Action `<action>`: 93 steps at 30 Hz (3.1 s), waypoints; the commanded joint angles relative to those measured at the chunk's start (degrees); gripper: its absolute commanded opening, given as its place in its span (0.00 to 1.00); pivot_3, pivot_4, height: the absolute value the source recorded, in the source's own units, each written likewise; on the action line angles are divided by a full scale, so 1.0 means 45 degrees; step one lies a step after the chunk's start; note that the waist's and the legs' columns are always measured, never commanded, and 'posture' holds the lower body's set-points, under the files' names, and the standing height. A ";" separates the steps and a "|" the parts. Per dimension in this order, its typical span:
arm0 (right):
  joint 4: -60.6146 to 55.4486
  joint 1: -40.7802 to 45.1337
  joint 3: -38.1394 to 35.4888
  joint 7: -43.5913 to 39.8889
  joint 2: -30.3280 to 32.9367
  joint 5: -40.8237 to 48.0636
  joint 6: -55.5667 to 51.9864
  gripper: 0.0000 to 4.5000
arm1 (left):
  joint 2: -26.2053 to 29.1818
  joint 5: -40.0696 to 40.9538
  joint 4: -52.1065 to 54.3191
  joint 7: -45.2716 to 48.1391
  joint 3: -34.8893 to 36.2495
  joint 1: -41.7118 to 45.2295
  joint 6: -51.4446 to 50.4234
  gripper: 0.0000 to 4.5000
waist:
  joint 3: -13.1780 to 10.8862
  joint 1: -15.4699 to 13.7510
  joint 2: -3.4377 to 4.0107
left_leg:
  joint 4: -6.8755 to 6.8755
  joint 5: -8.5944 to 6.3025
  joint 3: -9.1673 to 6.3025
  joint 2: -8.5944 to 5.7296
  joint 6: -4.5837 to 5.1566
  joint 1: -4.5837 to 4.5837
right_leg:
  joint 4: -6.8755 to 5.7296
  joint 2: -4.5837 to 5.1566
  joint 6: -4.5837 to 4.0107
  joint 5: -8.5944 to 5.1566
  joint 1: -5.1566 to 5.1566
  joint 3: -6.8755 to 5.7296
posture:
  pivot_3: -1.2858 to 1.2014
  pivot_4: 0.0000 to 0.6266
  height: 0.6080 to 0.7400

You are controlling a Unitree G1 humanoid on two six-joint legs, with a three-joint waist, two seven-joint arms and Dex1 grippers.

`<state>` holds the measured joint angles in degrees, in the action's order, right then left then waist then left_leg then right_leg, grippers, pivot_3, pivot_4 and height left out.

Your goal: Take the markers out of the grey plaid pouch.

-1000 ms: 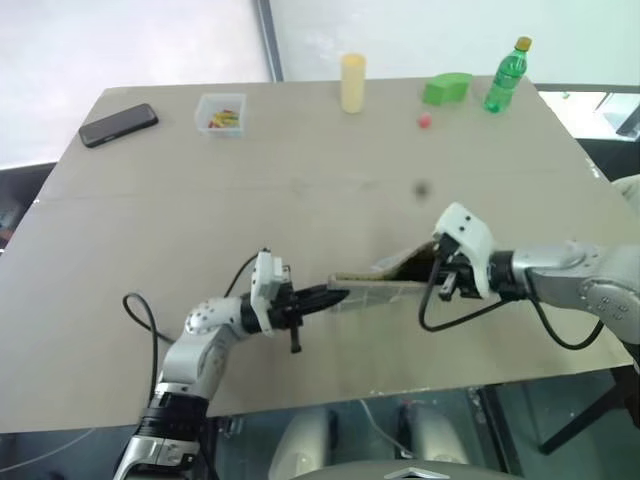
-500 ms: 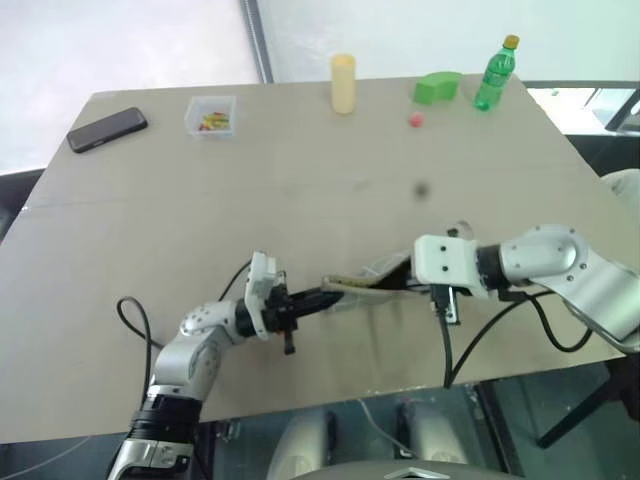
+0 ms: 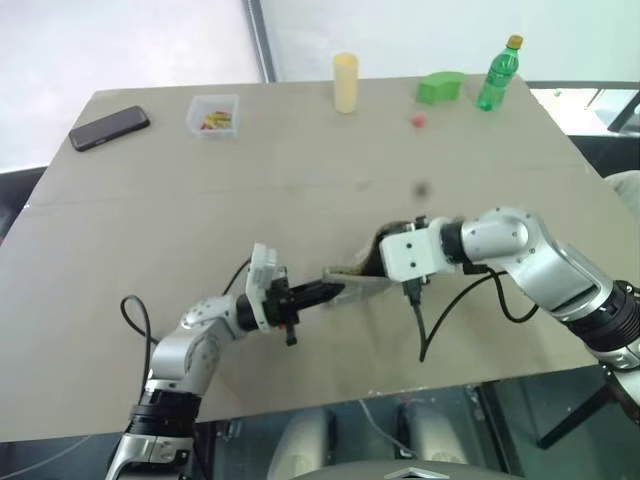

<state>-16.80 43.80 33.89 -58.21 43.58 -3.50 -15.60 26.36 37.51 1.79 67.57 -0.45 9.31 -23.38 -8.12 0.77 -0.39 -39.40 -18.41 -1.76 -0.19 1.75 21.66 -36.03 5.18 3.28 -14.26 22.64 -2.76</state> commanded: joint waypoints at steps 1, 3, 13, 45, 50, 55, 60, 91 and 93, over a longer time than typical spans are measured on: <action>-0.0160 -0.0123 -0.0364 -0.0269 0.0050 -0.0628 0.0363 0.57 | 0.0013 0.0184 0.0516 -0.0118 0.0149 -0.0131 -0.0142 0.00 | 0.0000 -0.0001 0.0000 | 0.0000 0.0002 -0.0002 0.0000 -0.0004 -0.0002 | -0.0006 0.0000 0.0000 0.0000 0.0000 0.0000 | 0.52 0.24 1.00; -0.0180 -0.0254 -0.0411 -0.0328 -0.0017 -0.0858 0.0363 0.57 | 0.0011 0.0217 0.0549 -0.0149 0.0153 -0.0112 -0.0181 0.00 | 0.0000 -0.0005 0.0000 | 0.0001 0.0006 -0.0008 0.0000 -0.0010 -0.0003 | -0.0015 -0.0002 0.0000 0.0000 0.0001 -0.0003 | 0.52 0.24 1.00; -0.0011 -0.0470 -0.0835 -0.0430 -0.0474 -0.1298 0.0161 0.41 | -0.0042 0.0256 0.0648 -0.0211 0.0124 -0.0027 -0.0280 0.00 | 0.0000 -0.0006 0.0000 | -0.0002 0.0006 -0.0006 -0.0003 -0.0010 -0.0003 | -0.0020 -0.0001 0.0000 0.0000 0.0002 0.0001 | 0.52 0.24 1.00; -0.0279 -0.0339 -0.0523 -0.2104 -0.0966 -0.2004 -0.2864 0.98 | -0.0258 0.2286 -0.0055 -0.0481 0.1165 0.0395 -0.2480 0.00 | 0.0000 0.0001 0.0000 | -0.0011 0.0006 -0.0009 -0.0009 -0.0010 -0.0005 | -0.0043 0.0001 0.0000 0.0000 0.0002 0.0002 | 0.52 0.24 1.00; -0.1886 0.0453 -0.1038 -0.3998 0.0366 -0.1091 -0.5769 0.98 | 0.0180 0.3133 0.0036 0.0408 0.1016 0.0563 -0.3957 0.00 | -0.0002 -0.0017 0.0002 | -0.0011 0.0006 -0.0017 -0.0011 -0.0010 -0.0001 | -0.0041 0.0001 0.0000 0.0000 0.0004 0.0000 | 0.52 0.24 1.00; -0.3323 0.1012 -0.1286 -0.4422 0.1170 -0.0145 -0.7973 0.98 | 0.0283 0.3397 0.0050 0.0678 0.0722 0.0684 -0.4860 0.00 | -0.0001 0.0002 0.0001 | -0.0009 0.0006 -0.0028 -0.0015 -0.0010 -0.0001 | -0.0034 0.0005 0.0000 0.0000 0.0001 0.0001 | 0.52 0.24 1.00; -0.3542 0.0989 -0.0714 -0.3636 0.0946 -0.0028 -0.8359 0.98 | 0.0198 0.3064 -0.0311 0.0593 0.0567 0.0785 -0.5003 0.00 | -0.0001 0.0002 0.0000 | -0.0008 0.0006 -0.0028 -0.0015 -0.0010 -0.0002 | -0.0042 0.0005 0.0000 0.0000 0.0006 0.0004 | 0.52 0.24 1.00; 0.0002 -0.0874 0.0981 -0.0440 -0.1122 -0.4028 -0.2546 0.52 | -0.0409 0.2506 -0.0882 -0.0109 0.1019 0.0682 -0.3963 0.00 | 0.0006 0.0014 -0.0009 | -0.0019 0.0015 -0.0013 -0.0024 -0.0026 -0.0021 | -0.0072 0.0010 0.0000 0.0000 0.0007 0.0022 | 0.52 0.24 1.00; 0.0587 -0.1022 0.1111 -0.0071 -0.1350 -0.4398 -0.2111 0.52 | -0.0449 0.2482 -0.0877 -0.0106 0.0982 0.0680 -0.3918 0.00 | 0.0006 0.0017 -0.0011 | -0.0019 0.0016 -0.0012 -0.0024 -0.0027 -0.0025 | -0.0077 0.0010 0.0000 0.0000 0.0006 0.0023 | 0.52 0.24 1.00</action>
<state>-16.22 40.13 38.32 -59.98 37.71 -21.67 -26.67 24.61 48.45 -2.79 66.38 2.98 12.42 -41.83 -8.09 0.85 -0.44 -39.49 -18.34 -1.80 -0.30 1.63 21.53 -36.39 5.23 3.28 -14.26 22.67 -2.65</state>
